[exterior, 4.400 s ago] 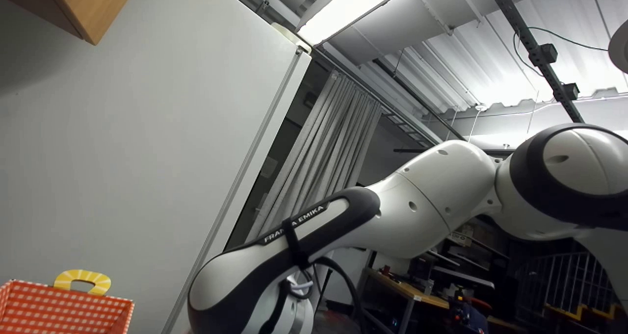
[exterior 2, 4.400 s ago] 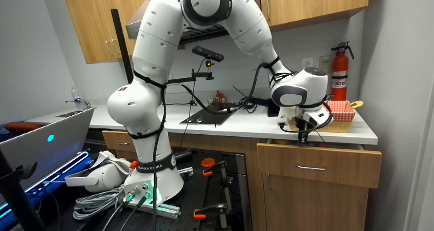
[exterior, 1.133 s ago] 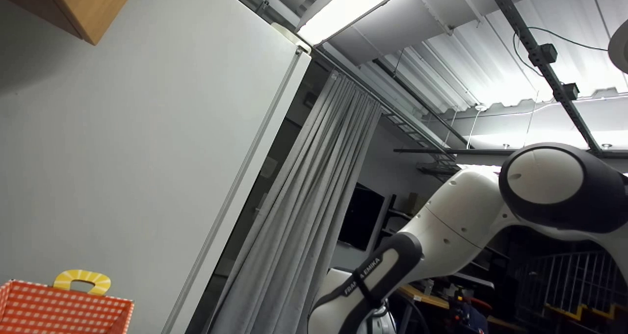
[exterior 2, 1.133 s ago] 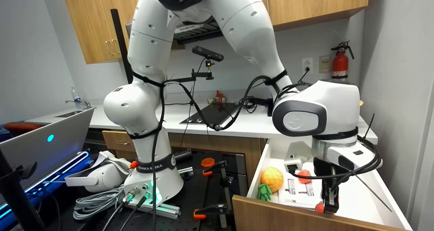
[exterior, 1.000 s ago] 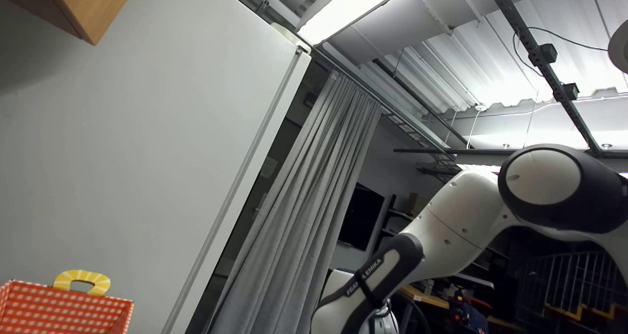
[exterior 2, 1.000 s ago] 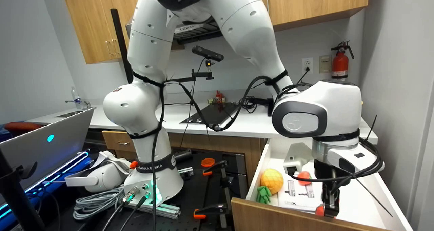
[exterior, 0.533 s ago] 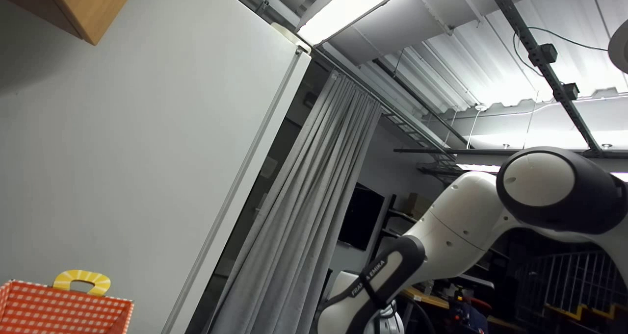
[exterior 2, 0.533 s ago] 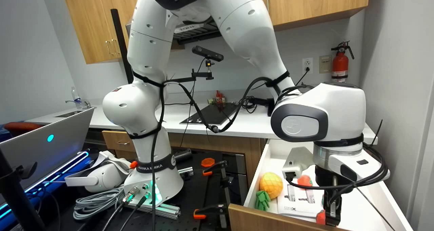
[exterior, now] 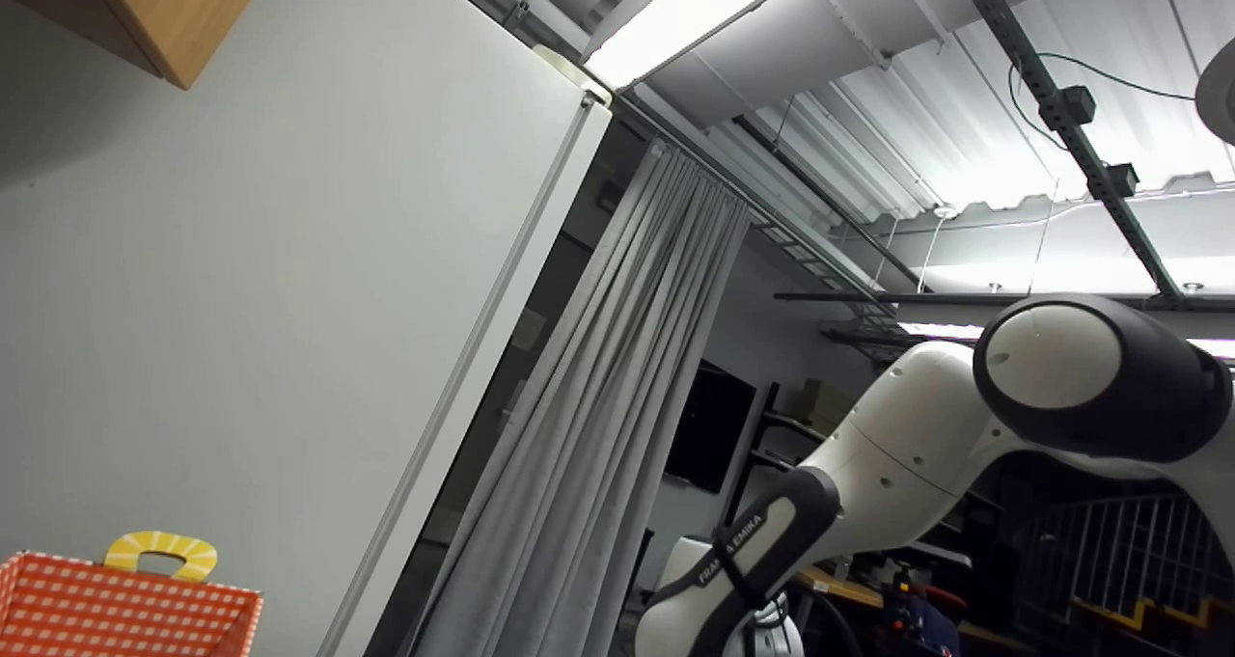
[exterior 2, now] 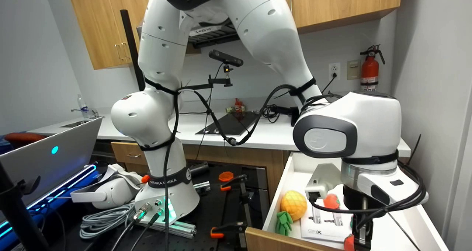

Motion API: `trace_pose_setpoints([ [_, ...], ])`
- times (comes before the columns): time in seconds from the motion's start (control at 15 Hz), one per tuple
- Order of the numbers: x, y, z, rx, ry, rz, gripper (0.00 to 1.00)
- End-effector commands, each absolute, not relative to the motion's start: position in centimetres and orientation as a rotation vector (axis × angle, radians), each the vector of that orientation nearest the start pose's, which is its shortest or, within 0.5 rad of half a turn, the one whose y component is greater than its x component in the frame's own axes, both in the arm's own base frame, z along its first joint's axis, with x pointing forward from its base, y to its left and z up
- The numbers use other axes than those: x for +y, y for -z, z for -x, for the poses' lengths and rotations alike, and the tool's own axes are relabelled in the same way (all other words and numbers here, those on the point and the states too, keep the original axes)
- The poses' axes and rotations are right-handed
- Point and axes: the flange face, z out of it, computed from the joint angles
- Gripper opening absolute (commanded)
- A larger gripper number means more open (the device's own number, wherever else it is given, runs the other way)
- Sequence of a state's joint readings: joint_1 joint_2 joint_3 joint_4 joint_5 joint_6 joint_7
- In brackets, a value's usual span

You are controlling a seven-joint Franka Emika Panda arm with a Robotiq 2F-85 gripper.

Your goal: Open the drawer on the right

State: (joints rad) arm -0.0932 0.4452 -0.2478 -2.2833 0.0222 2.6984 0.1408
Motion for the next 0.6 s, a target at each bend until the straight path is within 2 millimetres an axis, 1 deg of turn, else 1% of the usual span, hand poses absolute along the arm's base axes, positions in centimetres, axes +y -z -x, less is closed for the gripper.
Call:
trace_pose_setpoints([
  [0.0,-20.19,-14.67,-48.95,0.741,-0.038,3.186,0.00],
  [0.33,-20.39,-14.66,-48.89,0.747,-0.047,3.183,0.00],
  [0.53,-20.28,-15.43,-49.27,0.744,-0.026,3.168,0.00],
])
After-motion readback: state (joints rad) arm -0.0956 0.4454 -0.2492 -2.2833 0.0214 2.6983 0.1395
